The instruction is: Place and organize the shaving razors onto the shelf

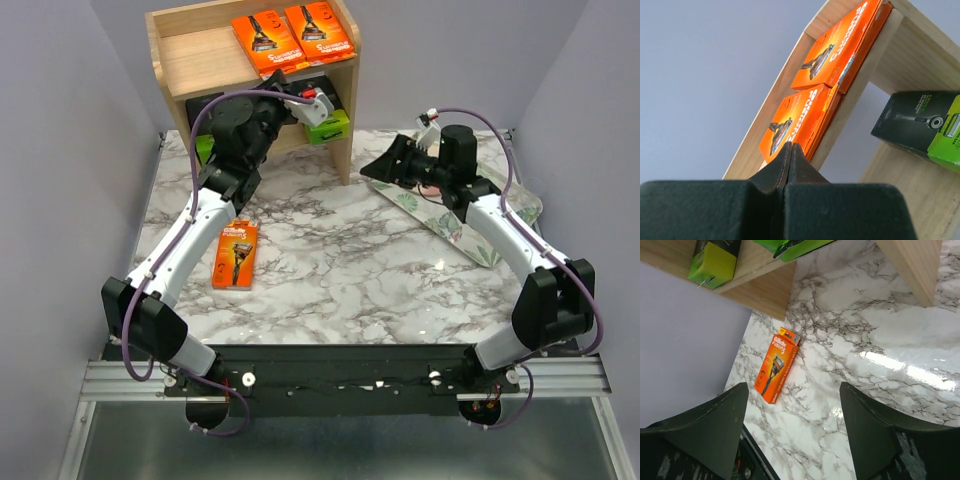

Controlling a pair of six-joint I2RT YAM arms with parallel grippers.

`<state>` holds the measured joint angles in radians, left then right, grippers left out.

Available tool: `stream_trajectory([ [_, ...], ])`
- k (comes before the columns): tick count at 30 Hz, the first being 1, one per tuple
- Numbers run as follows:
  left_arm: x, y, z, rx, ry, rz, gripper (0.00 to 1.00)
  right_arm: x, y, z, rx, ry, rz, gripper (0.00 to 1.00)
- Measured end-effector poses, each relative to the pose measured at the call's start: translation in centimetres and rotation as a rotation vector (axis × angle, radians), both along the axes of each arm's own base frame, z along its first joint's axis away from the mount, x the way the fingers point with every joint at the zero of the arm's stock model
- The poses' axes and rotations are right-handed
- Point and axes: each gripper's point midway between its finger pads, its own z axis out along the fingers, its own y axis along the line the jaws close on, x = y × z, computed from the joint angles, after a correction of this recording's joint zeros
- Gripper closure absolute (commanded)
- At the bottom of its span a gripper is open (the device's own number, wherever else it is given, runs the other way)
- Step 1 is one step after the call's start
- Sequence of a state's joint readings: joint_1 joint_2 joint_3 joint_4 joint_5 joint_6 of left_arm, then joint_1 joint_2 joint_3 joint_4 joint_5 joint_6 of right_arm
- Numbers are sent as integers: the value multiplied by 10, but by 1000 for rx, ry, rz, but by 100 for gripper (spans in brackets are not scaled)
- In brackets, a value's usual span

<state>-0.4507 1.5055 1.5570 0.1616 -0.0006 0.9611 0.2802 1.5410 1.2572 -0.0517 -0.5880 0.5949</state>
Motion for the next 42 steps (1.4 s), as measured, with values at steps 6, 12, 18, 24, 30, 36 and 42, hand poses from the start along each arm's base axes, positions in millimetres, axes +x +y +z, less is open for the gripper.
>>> stream_trajectory([
  [6,-4,7,-8,40,-13,31,100,-4,-3,-1,2,9,-15,18],
  [12,-16,17,-12,69,-24,58,82,-5,-3,-6,5,30,-26,18],
  [18,-34,26,-15,110,-125,69,45,-5,-4,-6,9,39,-31,18],
  [24,-26,19,-12,165,-162,67,45,-5,-4,-6,10,41,-35,18],
  [30,-12,13,-2,180,-189,75,52,-4,-4,-8,8,42,-39,18],
  [36,7,4,2,191,-187,76,66,-4,-7,-16,0,59,-50,18],
  [42,21,-3,3,196,-187,75,90,-1,-12,-17,-4,61,-71,18],
])
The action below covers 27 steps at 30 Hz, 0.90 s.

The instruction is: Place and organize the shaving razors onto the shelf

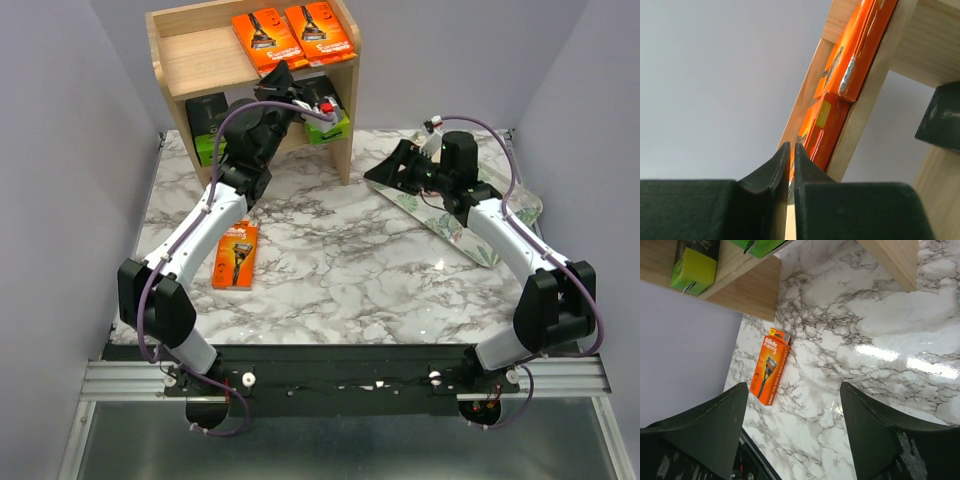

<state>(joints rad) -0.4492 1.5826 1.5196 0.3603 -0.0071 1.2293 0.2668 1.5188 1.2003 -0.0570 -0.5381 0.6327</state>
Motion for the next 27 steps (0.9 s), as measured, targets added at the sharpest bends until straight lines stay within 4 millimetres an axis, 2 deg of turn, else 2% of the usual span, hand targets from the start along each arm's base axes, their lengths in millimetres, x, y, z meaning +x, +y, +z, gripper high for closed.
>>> stream_trajectory([
  [4,4,-2,-3,4,7,1,94,3,-3,-1,-3,2,-13,17],
  [6,5,-1,-5,6,14,4,100,3,-4,-2,-4,2,-16,17],
  [15,8,9,-18,1,46,19,100,6,-4,-9,-9,21,-25,17],
  [20,2,19,-22,0,63,30,100,8,-4,-15,-12,36,-27,17],
  [24,-5,25,-22,-2,65,35,62,9,-4,-19,-15,46,-28,17],
  [27,-6,25,-24,1,64,32,56,9,-4,-19,-16,48,-29,17],
])
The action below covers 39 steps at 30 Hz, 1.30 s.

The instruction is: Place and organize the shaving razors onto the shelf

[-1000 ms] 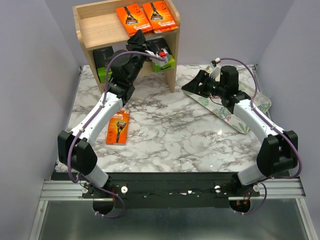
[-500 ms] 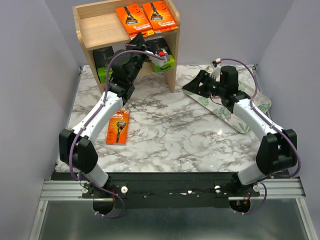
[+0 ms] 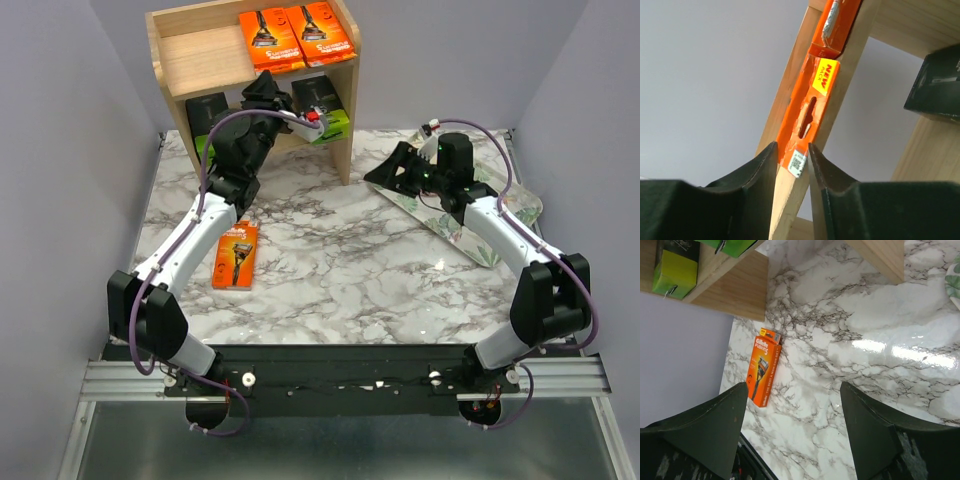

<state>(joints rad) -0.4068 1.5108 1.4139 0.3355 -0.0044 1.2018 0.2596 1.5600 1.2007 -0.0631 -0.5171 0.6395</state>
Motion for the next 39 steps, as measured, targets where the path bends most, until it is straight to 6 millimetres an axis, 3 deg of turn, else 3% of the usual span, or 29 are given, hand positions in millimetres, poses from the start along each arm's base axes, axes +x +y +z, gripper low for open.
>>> stream_trajectory([
  [17,-3,-16,-7,15,14,-40,57,1,-1,-5,-8,14,-7,17],
  [26,10,-20,7,-12,9,-34,74,7,-1,-18,-21,45,-15,17],
  [29,13,-21,7,-17,17,-30,83,8,-2,-20,-27,50,-23,17],
  [32,15,-19,8,-18,28,-22,98,9,-3,-21,-30,53,-28,17],
  [39,15,-13,11,-19,28,-1,100,10,-5,-23,-36,61,-41,17],
])
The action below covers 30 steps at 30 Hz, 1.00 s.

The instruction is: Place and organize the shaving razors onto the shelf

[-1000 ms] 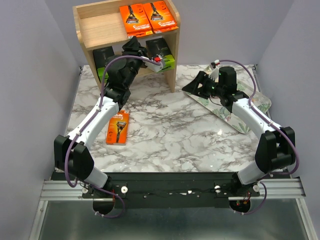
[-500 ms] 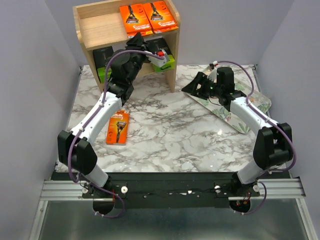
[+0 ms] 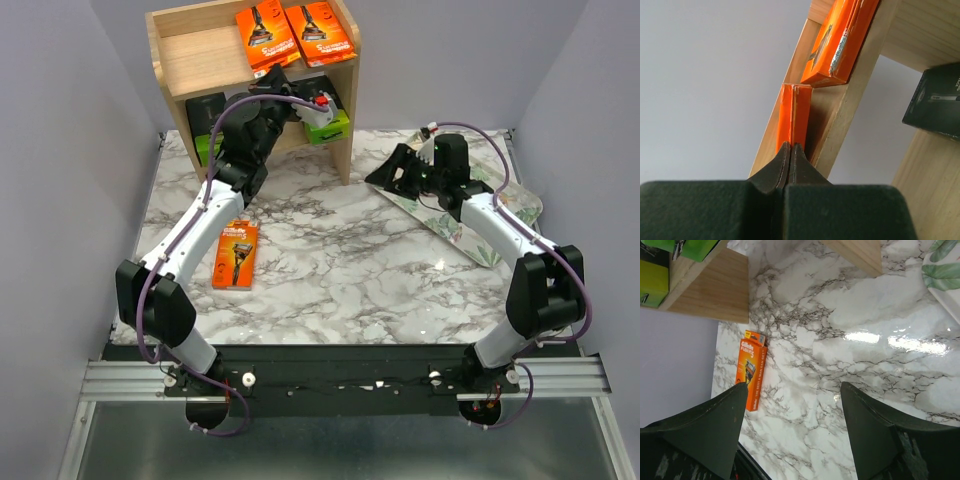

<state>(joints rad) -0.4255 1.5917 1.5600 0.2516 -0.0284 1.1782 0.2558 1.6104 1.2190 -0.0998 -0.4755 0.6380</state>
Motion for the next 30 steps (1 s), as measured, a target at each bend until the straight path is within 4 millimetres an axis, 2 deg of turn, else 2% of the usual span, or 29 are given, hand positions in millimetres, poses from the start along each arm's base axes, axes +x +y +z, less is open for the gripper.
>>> stream_trajectory([
  [20,-14,18,-5,33,36,65,100,3,-3,-8,-7,27,-24,16],
  [22,-14,18,-7,45,37,67,75,3,-3,-8,-5,29,-25,16],
  [24,-14,18,-11,61,35,68,56,3,-3,-8,-4,30,-26,16],
  [26,-13,18,-18,70,40,71,46,3,-3,-8,-4,30,-26,16],
  [27,-13,18,-20,78,40,73,36,3,-3,-8,-4,31,-27,16],
  [29,-15,17,-31,84,40,72,26,3,-3,-8,-5,30,-27,16],
  [30,-17,17,-36,84,42,72,15,3,-3,-8,-5,30,-27,16],
])
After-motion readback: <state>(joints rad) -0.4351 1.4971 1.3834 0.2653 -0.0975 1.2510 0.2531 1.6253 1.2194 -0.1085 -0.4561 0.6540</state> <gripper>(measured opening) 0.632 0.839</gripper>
